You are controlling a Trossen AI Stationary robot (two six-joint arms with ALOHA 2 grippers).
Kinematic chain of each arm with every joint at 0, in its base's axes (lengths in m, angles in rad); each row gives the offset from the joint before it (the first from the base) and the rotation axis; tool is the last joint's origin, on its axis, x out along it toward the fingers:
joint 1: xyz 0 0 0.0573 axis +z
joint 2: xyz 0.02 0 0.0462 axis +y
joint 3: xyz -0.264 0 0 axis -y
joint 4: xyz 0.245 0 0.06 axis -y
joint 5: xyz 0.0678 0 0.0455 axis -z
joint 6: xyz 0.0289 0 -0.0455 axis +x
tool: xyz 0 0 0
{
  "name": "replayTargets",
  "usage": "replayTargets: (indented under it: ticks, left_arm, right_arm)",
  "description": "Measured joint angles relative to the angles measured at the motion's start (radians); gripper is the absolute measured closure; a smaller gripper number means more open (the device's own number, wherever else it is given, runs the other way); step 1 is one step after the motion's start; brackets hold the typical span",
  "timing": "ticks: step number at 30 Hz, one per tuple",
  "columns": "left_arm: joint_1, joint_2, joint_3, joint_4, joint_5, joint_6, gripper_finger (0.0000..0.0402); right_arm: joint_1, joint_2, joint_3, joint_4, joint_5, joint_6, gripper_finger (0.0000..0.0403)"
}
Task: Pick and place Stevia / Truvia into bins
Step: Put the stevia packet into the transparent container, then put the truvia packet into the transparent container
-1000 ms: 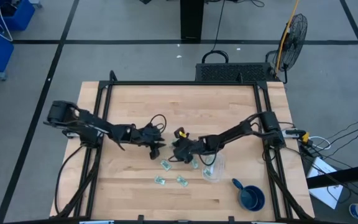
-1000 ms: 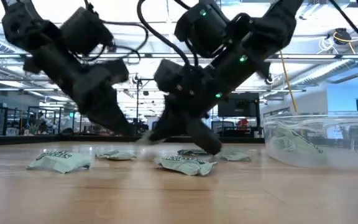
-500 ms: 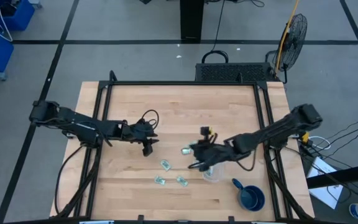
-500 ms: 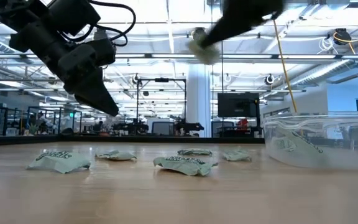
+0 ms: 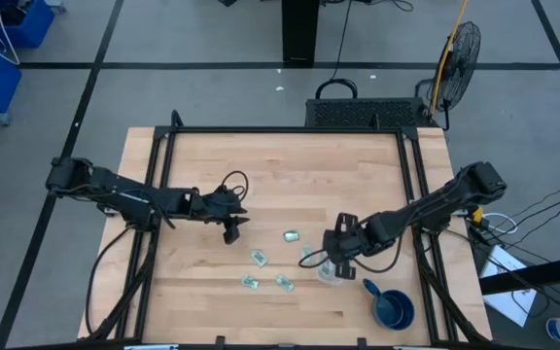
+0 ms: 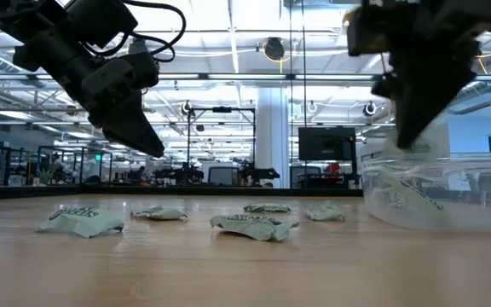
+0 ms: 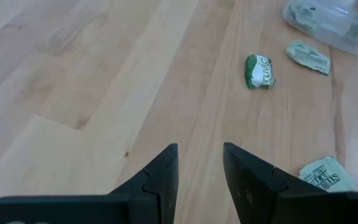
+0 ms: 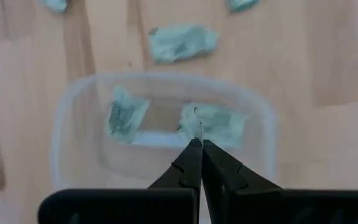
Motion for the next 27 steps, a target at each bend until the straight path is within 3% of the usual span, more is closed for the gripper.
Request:
replayTargets:
  ticks: [5,13,19,27]
  left_arm:
    - [0.0,0.0,0.0,-0.002,0.0,0.0,0.0268]
    - [0.001,0.0,0.0,-0.001,-0.008,0.002,0.0268]
    - [-0.002,0.0,0.0,-0.002,0.07,0.031,0.0268]
    - [-0.043,0.0,0.0,-0.002,0.11,0.044,0.0268]
  right_arm:
    - [-0.015,0.0,-0.088,0.121,-0.084,0.03,0.0384]
    - [-0.031,-0.013,-0.098,0.138,-0.082,-0.065,0.0314]
    - [-0.036,-0.066,-0.029,0.167,-0.008,-0.178,0.0294]
    - [-0.069,-0.033,-0.017,0.414,0.071,-0.377,0.0285]
